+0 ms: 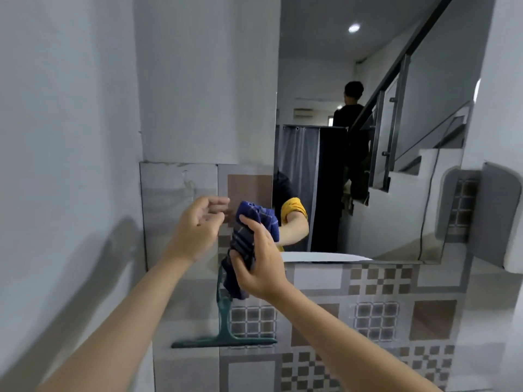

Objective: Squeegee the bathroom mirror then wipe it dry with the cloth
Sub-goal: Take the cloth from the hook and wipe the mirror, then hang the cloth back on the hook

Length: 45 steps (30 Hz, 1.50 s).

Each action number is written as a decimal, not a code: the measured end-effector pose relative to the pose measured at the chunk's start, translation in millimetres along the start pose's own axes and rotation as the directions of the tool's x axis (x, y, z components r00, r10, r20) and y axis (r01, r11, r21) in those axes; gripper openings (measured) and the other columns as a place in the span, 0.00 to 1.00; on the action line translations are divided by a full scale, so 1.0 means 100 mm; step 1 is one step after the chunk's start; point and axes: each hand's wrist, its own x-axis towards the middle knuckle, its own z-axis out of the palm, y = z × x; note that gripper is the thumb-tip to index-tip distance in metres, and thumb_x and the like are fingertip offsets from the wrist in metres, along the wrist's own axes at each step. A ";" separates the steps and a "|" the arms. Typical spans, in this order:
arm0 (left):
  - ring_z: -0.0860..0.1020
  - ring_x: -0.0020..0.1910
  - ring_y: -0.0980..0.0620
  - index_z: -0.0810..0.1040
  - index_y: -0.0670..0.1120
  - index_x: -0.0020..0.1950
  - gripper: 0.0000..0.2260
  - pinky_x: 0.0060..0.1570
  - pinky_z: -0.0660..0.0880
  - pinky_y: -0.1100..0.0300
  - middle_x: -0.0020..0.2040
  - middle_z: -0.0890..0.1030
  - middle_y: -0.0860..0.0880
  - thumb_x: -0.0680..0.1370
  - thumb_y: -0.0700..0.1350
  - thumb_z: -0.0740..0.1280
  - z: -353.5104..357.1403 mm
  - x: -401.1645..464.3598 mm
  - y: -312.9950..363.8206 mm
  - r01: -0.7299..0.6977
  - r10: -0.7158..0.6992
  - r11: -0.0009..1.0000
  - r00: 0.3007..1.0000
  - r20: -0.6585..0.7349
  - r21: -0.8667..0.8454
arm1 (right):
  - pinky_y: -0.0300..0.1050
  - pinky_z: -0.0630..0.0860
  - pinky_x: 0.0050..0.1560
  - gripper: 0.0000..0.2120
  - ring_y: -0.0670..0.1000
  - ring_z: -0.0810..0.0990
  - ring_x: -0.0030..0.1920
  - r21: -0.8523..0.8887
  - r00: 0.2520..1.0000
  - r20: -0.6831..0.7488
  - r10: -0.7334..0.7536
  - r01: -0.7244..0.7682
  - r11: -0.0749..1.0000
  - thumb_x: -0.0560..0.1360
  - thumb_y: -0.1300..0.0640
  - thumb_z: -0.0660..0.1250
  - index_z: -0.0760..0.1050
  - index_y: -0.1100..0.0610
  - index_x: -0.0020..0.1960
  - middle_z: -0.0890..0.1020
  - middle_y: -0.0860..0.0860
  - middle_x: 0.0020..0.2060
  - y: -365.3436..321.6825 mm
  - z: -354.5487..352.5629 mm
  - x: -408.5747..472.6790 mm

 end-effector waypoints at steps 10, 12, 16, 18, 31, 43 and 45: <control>0.81 0.51 0.47 0.76 0.44 0.53 0.06 0.50 0.79 0.51 0.52 0.81 0.42 0.79 0.42 0.61 -0.30 -0.43 0.40 0.099 -0.088 0.966 0.995 0.054 -0.240 | 0.55 0.74 0.62 0.14 0.57 0.76 0.58 0.464 0.920 0.372 0.124 -0.300 0.833 0.76 0.57 0.56 0.57 0.47 0.59 0.73 0.65 0.62 -0.80 -0.31 0.23; 0.82 0.50 0.46 0.76 0.46 0.53 0.06 0.46 0.80 0.51 0.51 0.82 0.42 0.79 0.44 0.62 -0.36 -0.47 0.46 0.092 -0.075 0.962 0.994 0.074 -0.258 | 0.53 0.74 0.60 0.13 0.56 0.76 0.57 0.461 0.892 0.442 0.092 -0.314 0.830 0.76 0.60 0.54 0.56 0.48 0.57 0.73 0.66 0.62 -0.90 -0.37 0.28; 0.82 0.46 0.48 0.78 0.46 0.52 0.06 0.40 0.79 0.57 0.48 0.83 0.45 0.77 0.45 0.66 -0.46 -0.54 0.52 0.098 -0.079 0.970 0.993 0.090 -0.221 | 0.49 0.76 0.58 0.18 0.56 0.77 0.60 0.414 0.850 0.522 0.066 -0.320 0.852 0.75 0.66 0.54 0.57 0.45 0.54 0.74 0.63 0.63 -1.00 -0.42 0.34; 0.82 0.45 0.47 0.78 0.46 0.51 0.06 0.42 0.80 0.53 0.47 0.83 0.44 0.75 0.44 0.68 -0.49 -0.56 0.53 0.114 -0.104 0.967 0.993 0.056 -0.228 | 0.44 0.77 0.52 0.18 0.54 0.80 0.55 0.372 0.850 0.521 0.070 -0.301 0.878 0.76 0.68 0.55 0.57 0.46 0.54 0.77 0.62 0.59 -1.04 -0.43 0.34; 0.82 0.46 0.48 0.80 0.45 0.51 0.14 0.50 0.80 0.54 0.47 0.84 0.44 0.74 0.30 0.61 -0.58 -0.48 0.46 0.037 -0.054 0.993 0.987 -0.154 -0.110 | 0.33 0.76 0.52 0.18 0.47 0.81 0.50 -0.010 0.979 0.198 -0.046 0.049 0.999 0.72 0.73 0.61 0.83 0.57 0.52 0.84 0.51 0.49 -1.08 -0.38 0.47; 0.78 0.54 0.47 0.78 0.47 0.59 0.17 0.50 0.77 0.50 0.55 0.81 0.46 0.74 0.35 0.61 -0.65 -0.11 0.39 -0.087 0.223 0.823 0.959 -0.177 0.562 | 0.48 0.76 0.54 0.19 0.54 0.79 0.56 -0.286 0.958 0.287 -0.018 0.104 0.952 0.75 0.53 0.70 0.76 0.57 0.64 0.81 0.53 0.56 -0.99 -0.22 1.02; 0.77 0.55 0.45 0.79 0.46 0.60 0.19 0.52 0.76 0.48 0.55 0.80 0.44 0.73 0.32 0.61 -0.71 0.04 0.37 -0.098 0.239 0.792 0.958 -0.158 0.603 | 0.52 0.77 0.53 0.21 0.56 0.77 0.58 -0.337 0.935 0.355 -0.002 0.130 0.932 0.75 0.59 0.67 0.72 0.56 0.68 0.78 0.53 0.59 -0.95 -0.17 1.15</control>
